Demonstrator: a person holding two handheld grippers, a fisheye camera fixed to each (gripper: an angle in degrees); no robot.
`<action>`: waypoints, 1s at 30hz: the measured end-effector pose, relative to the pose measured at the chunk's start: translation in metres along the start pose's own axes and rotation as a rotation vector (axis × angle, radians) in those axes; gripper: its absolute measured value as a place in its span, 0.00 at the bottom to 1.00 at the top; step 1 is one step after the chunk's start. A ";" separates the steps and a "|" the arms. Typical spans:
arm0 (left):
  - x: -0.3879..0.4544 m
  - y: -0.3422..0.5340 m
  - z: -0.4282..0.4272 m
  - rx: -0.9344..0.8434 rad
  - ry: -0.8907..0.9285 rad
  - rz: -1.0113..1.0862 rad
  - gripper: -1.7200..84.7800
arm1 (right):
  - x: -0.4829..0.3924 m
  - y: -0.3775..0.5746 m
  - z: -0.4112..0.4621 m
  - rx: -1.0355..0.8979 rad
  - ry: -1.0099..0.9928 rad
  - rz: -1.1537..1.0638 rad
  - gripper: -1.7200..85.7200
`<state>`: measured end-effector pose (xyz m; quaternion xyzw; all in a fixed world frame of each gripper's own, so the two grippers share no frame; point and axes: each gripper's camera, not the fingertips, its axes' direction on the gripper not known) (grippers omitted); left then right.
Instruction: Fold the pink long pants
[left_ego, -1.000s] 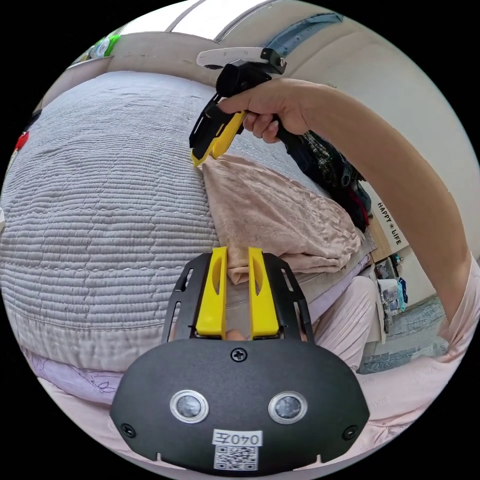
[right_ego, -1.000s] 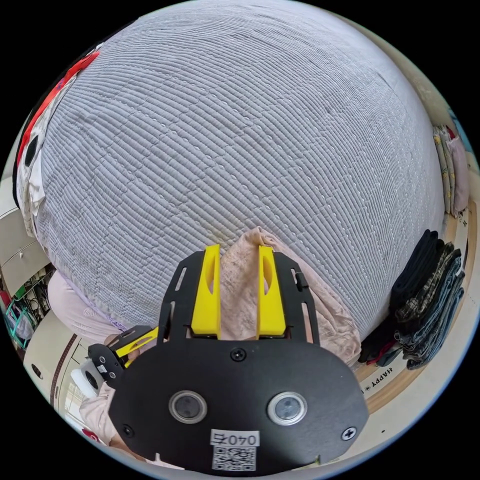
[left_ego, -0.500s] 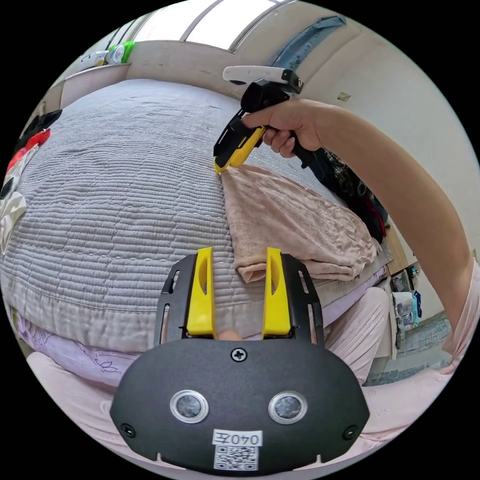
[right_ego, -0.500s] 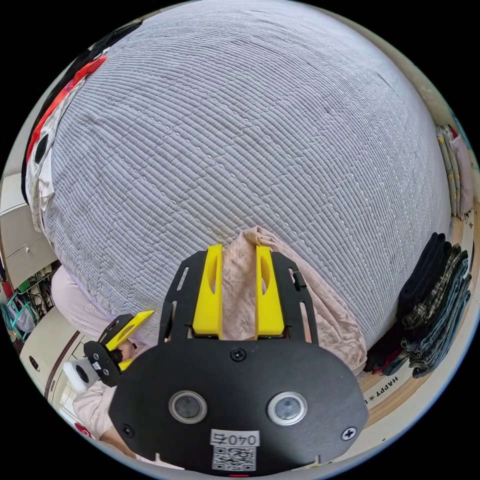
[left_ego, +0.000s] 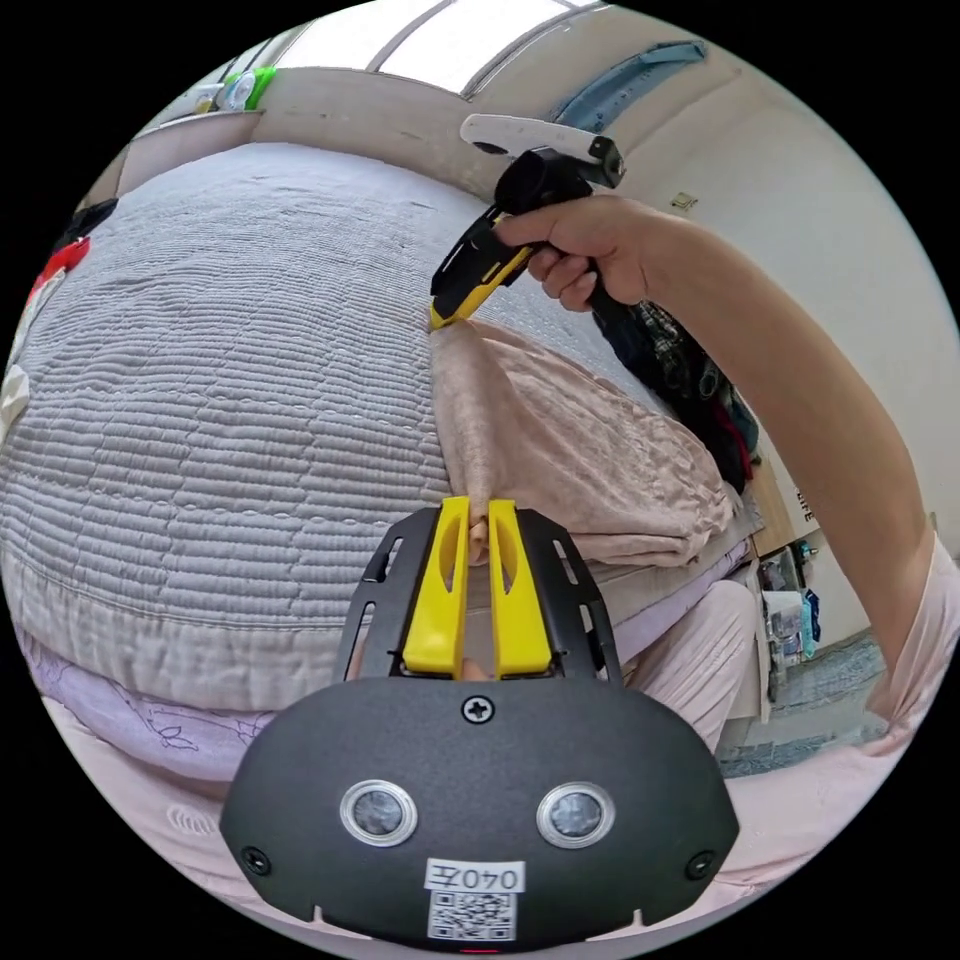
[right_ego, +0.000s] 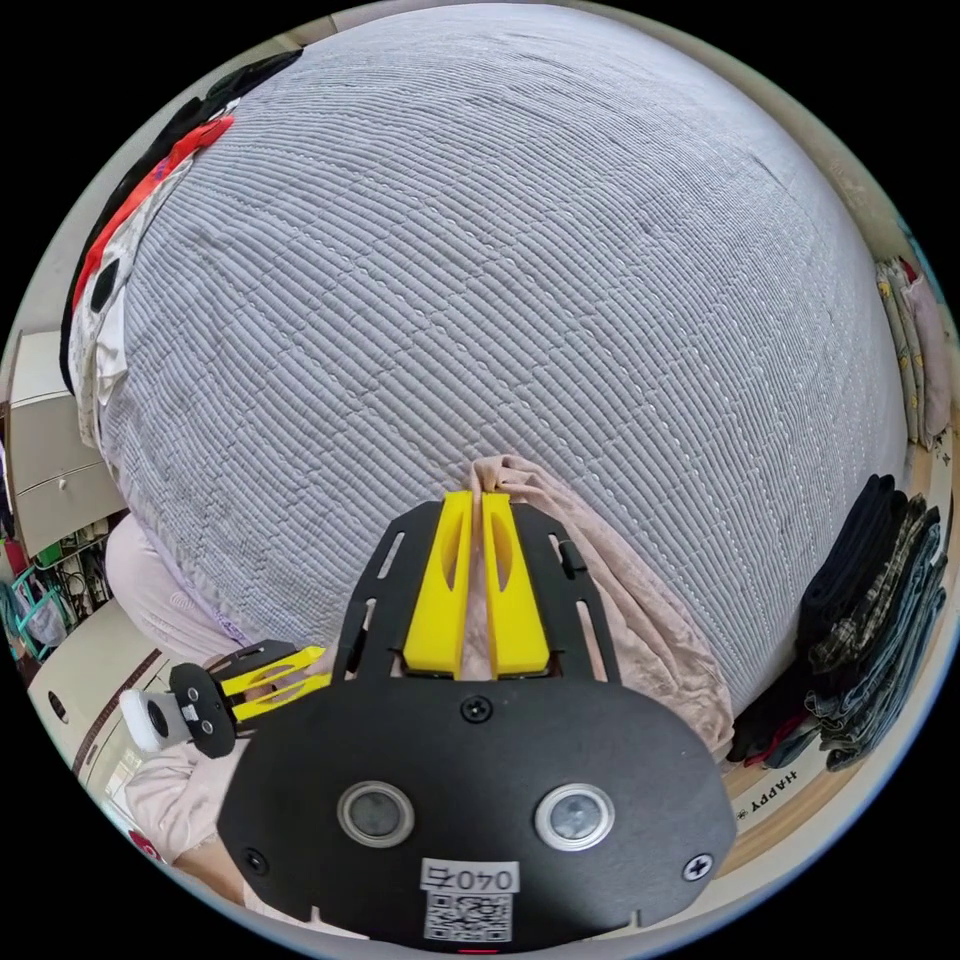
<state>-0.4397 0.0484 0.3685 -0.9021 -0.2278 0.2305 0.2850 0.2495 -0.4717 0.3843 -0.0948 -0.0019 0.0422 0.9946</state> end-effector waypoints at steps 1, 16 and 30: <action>-0.002 0.000 -0.001 0.004 0.015 -0.005 0.01 | 0.004 0.006 -0.006 0.008 -0.012 -0.002 0.01; -0.083 0.038 -0.095 0.237 0.231 -0.191 0.00 | -0.060 0.029 -0.087 0.084 -0.006 -0.083 0.01; -0.042 0.108 -0.203 0.467 0.063 -0.121 0.00 | -0.078 0.123 -0.233 0.335 -0.483 -0.332 0.01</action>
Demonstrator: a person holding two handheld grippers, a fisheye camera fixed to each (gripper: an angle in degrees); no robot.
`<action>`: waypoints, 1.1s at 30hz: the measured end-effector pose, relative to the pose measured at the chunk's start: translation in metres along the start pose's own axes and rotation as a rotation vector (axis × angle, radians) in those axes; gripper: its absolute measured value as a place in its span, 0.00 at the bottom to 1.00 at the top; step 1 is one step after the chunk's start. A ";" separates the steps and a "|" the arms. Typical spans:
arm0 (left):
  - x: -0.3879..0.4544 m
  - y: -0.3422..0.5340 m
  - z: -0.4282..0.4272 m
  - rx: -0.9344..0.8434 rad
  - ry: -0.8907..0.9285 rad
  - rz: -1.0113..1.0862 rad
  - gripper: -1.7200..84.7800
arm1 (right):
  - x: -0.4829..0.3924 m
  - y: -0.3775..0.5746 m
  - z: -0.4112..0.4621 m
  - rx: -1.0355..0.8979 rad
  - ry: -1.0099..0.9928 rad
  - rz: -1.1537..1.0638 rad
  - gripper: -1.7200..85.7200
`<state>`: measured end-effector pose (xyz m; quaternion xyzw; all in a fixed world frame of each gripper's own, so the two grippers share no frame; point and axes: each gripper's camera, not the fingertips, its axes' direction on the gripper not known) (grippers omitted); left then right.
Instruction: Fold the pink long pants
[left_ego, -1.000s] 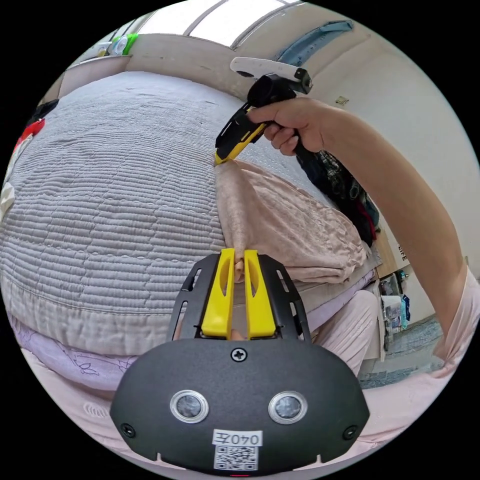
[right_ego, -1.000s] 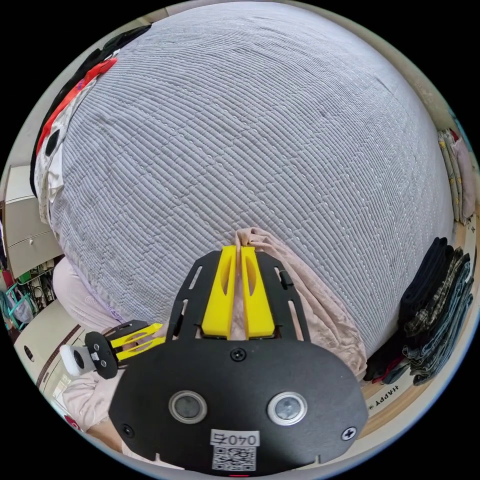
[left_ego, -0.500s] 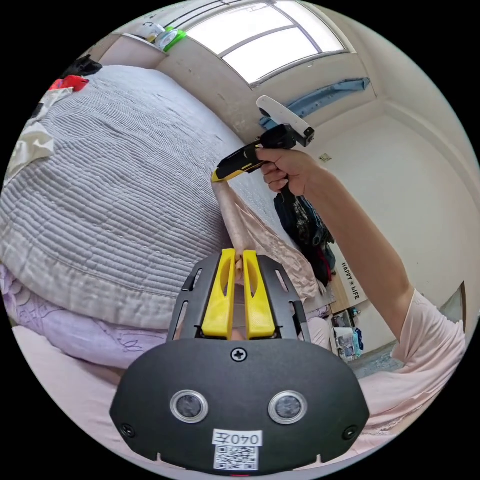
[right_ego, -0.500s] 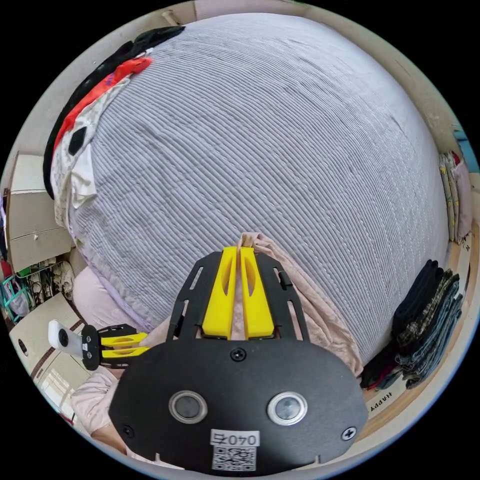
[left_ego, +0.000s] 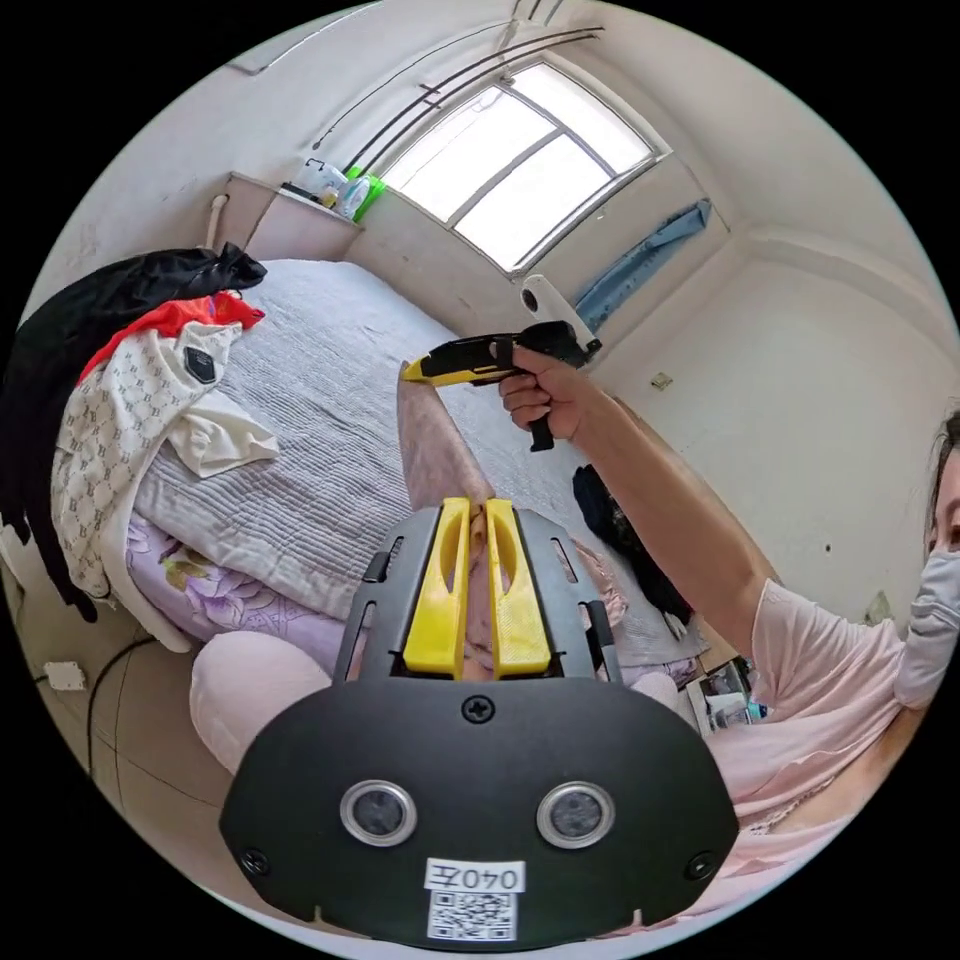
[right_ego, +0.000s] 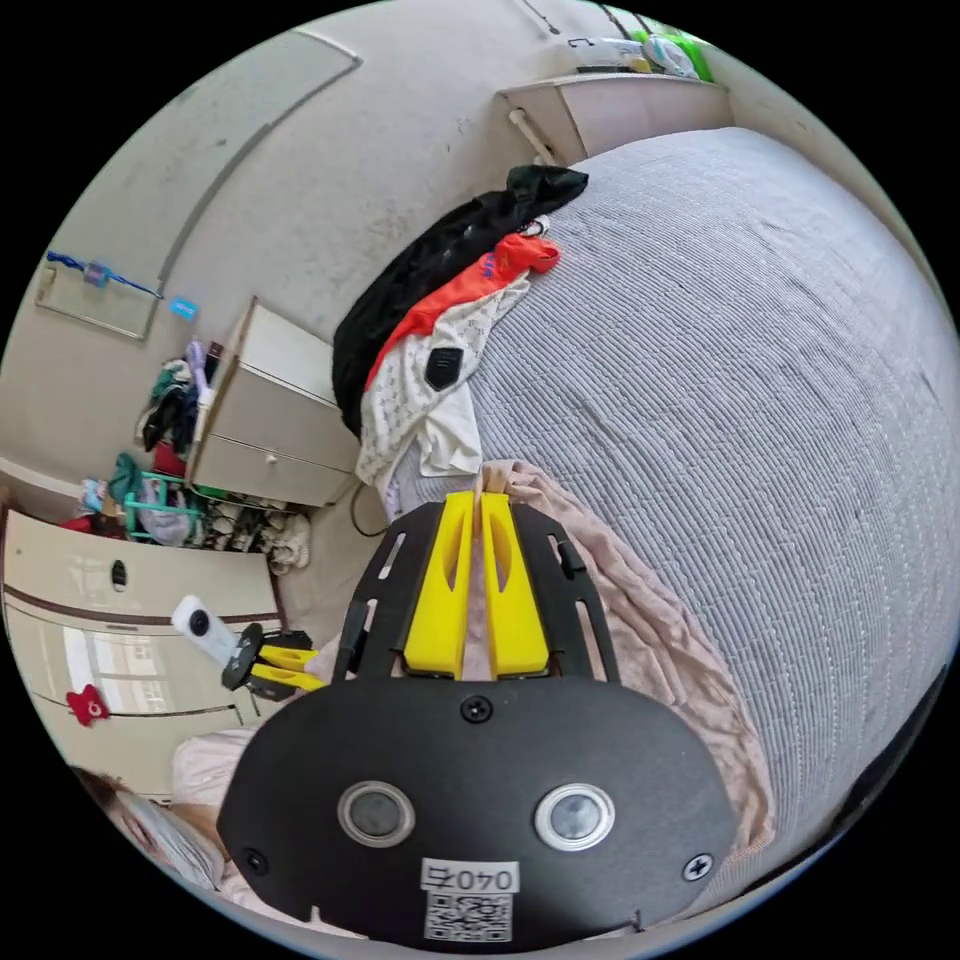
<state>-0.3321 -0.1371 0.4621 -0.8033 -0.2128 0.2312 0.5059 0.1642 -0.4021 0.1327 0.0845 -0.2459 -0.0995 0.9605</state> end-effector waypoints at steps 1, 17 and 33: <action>0.009 0.002 0.004 -0.003 0.006 0.018 0.00 | 0.013 0.020 -0.029 0.034 -0.058 0.013 0.01; 0.288 0.096 0.187 -0.243 0.210 0.485 0.00 | 0.172 0.380 -0.338 0.347 -0.182 0.139 0.01; 0.415 0.315 0.458 -0.524 0.024 0.701 0.01 | 0.330 0.569 -0.312 0.431 -0.263 0.374 0.01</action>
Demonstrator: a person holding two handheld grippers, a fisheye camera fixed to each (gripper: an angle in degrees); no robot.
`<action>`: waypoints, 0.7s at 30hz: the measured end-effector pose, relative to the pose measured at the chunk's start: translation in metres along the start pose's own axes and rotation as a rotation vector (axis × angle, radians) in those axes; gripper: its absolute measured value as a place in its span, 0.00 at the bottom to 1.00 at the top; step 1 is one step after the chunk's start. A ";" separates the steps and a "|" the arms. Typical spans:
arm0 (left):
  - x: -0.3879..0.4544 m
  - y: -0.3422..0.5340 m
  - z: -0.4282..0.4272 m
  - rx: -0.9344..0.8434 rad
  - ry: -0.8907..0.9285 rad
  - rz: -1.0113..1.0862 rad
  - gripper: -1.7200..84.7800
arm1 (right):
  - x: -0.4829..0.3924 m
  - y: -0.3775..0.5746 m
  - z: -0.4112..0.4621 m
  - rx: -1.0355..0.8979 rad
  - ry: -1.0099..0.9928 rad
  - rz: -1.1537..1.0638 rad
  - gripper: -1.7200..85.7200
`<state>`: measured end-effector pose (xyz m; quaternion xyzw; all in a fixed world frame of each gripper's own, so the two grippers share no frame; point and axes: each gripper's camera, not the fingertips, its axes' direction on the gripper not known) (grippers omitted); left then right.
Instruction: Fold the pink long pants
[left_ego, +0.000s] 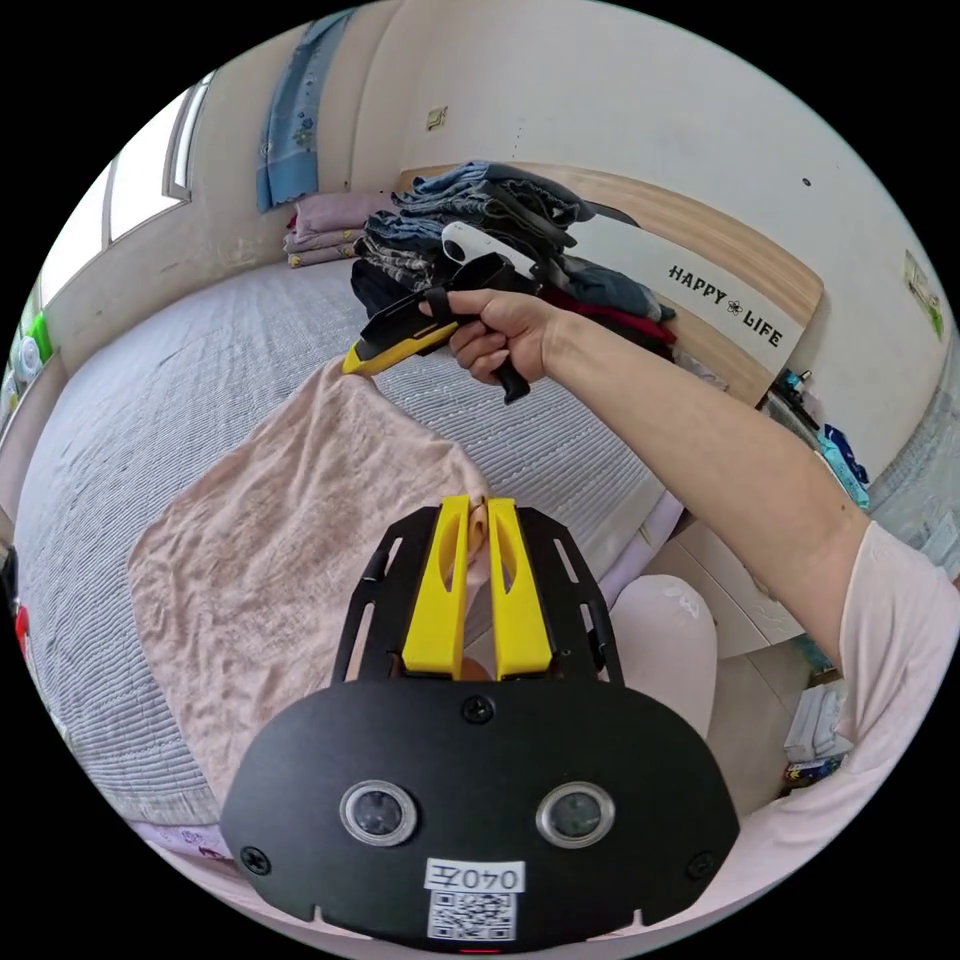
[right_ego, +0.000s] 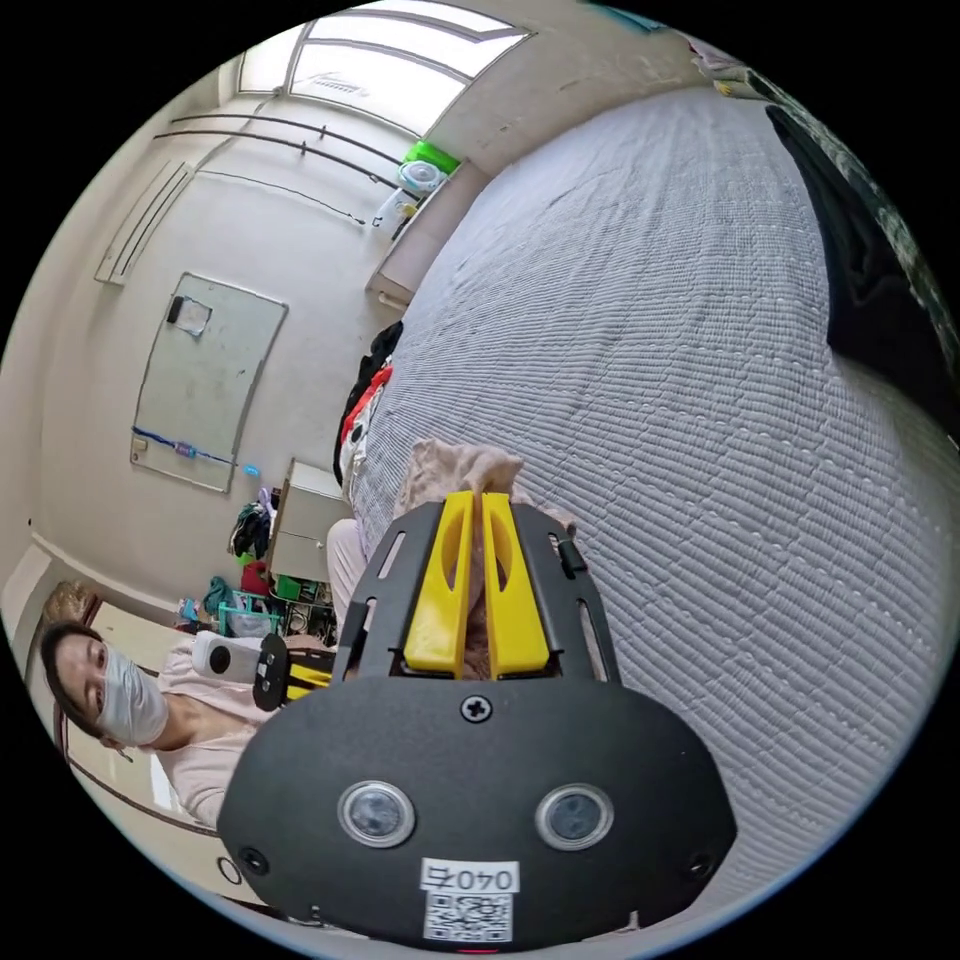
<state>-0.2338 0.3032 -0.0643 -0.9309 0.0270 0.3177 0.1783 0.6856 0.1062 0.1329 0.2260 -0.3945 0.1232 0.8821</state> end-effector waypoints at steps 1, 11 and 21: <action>0.003 0.000 0.006 0.003 -0.006 0.003 0.01 | -0.003 -0.001 0.001 -0.008 0.013 -0.012 0.01; 0.047 0.055 -0.008 0.225 0.065 0.205 0.09 | -0.072 0.055 0.001 0.070 0.459 0.015 0.11; -0.019 0.145 -0.015 -0.043 -0.469 0.219 0.01 | -0.210 0.176 0.123 0.003 0.735 -0.168 0.01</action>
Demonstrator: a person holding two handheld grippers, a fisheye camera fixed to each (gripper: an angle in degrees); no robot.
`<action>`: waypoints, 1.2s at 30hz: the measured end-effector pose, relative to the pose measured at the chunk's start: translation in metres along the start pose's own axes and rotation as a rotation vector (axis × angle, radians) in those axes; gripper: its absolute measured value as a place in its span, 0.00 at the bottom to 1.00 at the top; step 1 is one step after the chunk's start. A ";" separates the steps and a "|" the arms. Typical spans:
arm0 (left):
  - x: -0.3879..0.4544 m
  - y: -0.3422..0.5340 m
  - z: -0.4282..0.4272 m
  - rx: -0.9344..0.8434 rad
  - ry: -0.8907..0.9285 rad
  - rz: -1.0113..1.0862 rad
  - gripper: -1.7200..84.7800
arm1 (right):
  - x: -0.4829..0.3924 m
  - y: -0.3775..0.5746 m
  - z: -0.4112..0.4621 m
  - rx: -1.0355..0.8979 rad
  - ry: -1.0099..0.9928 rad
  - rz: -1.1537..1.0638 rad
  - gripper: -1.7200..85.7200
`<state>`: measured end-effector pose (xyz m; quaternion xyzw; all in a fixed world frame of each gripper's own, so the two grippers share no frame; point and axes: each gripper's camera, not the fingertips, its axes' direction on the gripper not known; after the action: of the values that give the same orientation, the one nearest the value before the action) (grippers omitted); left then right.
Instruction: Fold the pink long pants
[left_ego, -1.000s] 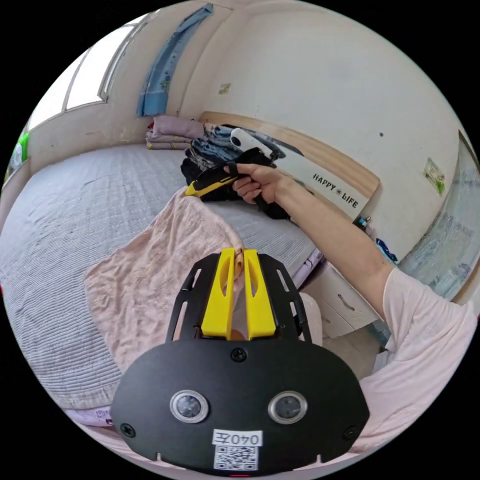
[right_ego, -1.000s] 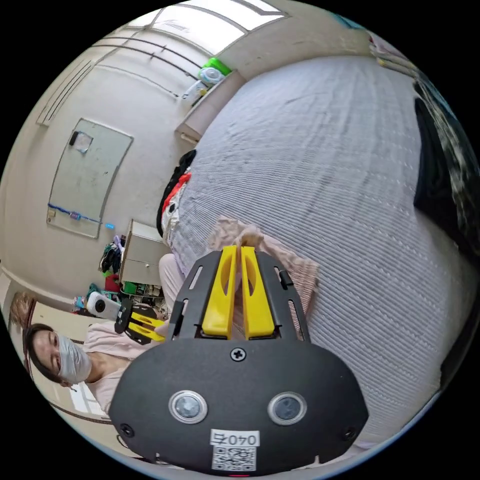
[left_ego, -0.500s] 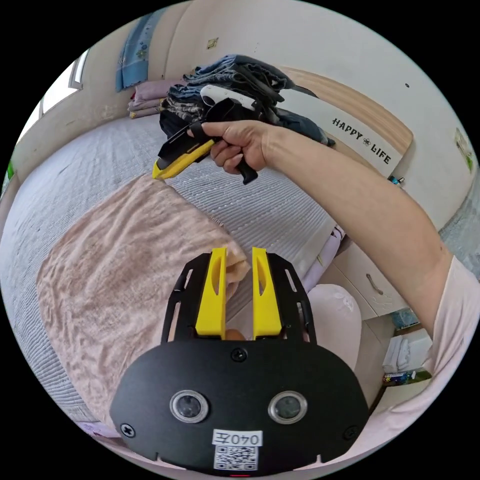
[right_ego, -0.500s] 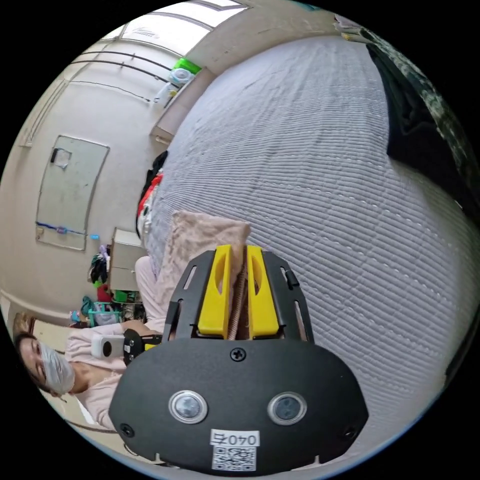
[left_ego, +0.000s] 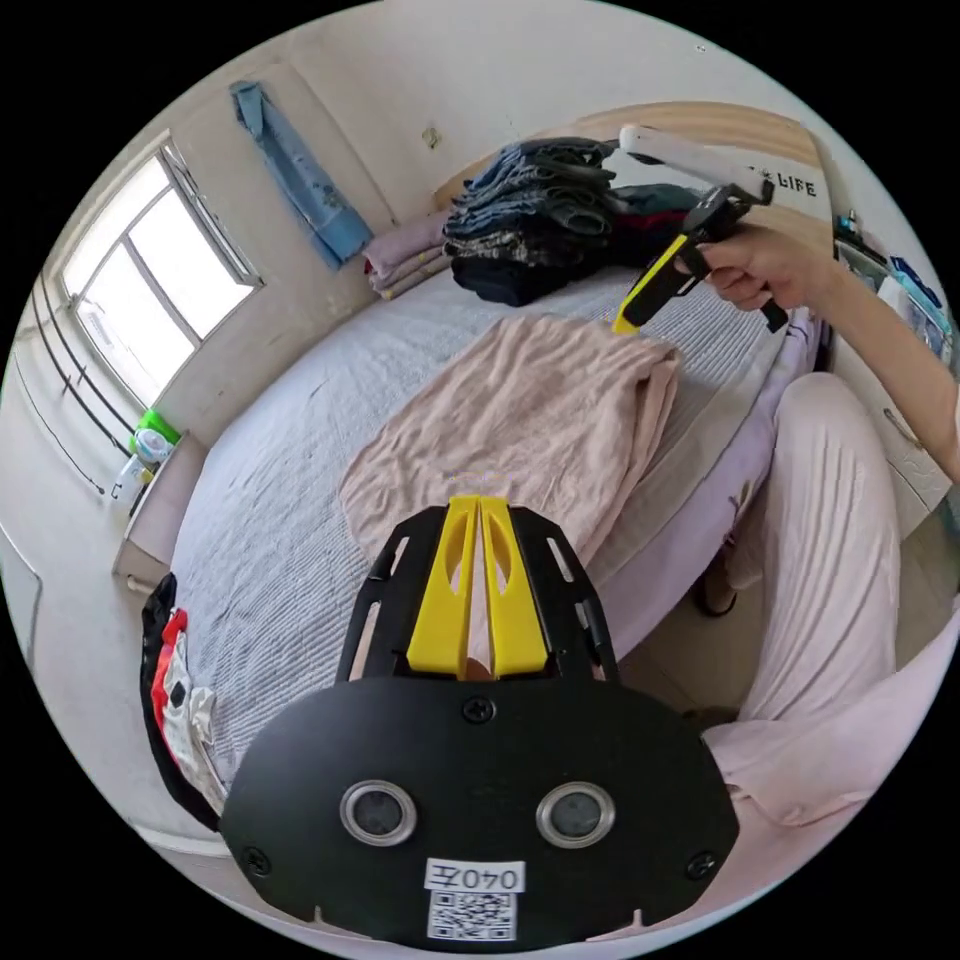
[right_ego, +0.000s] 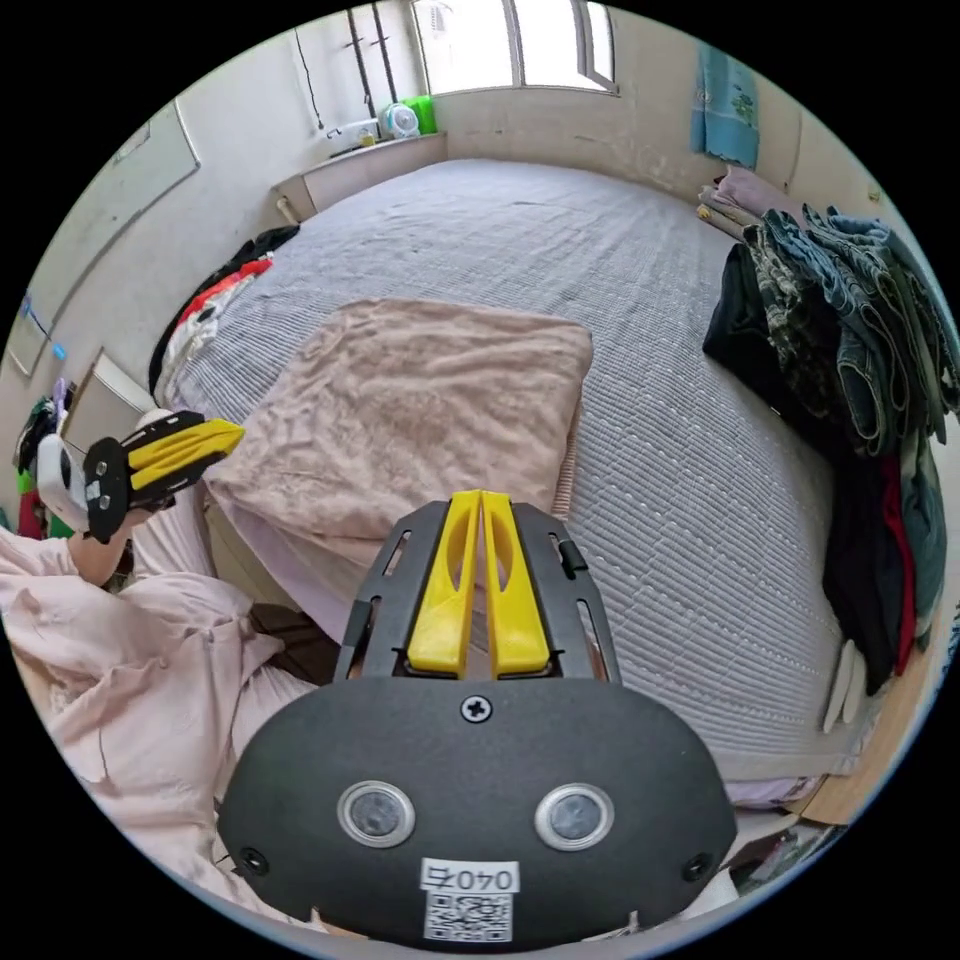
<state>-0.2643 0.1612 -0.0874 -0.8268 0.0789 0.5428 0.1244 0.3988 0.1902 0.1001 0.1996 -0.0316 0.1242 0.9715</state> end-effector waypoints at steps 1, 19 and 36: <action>0.000 0.001 0.004 -0.011 0.011 -0.009 0.01 | -0.012 0.001 0.010 -0.025 0.067 0.012 0.01; -0.132 -0.026 0.077 -0.018 0.101 -0.425 0.01 | -0.046 -0.074 0.029 0.076 0.267 0.192 0.01; -0.163 -0.068 0.169 -0.294 0.023 -0.366 0.01 | -0.027 -0.133 0.123 -0.108 0.186 0.267 0.01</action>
<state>-0.4599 0.2746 0.0060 -0.8427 -0.1507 0.5075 0.0982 0.4048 0.0166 0.1592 0.1290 0.0258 0.2682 0.9544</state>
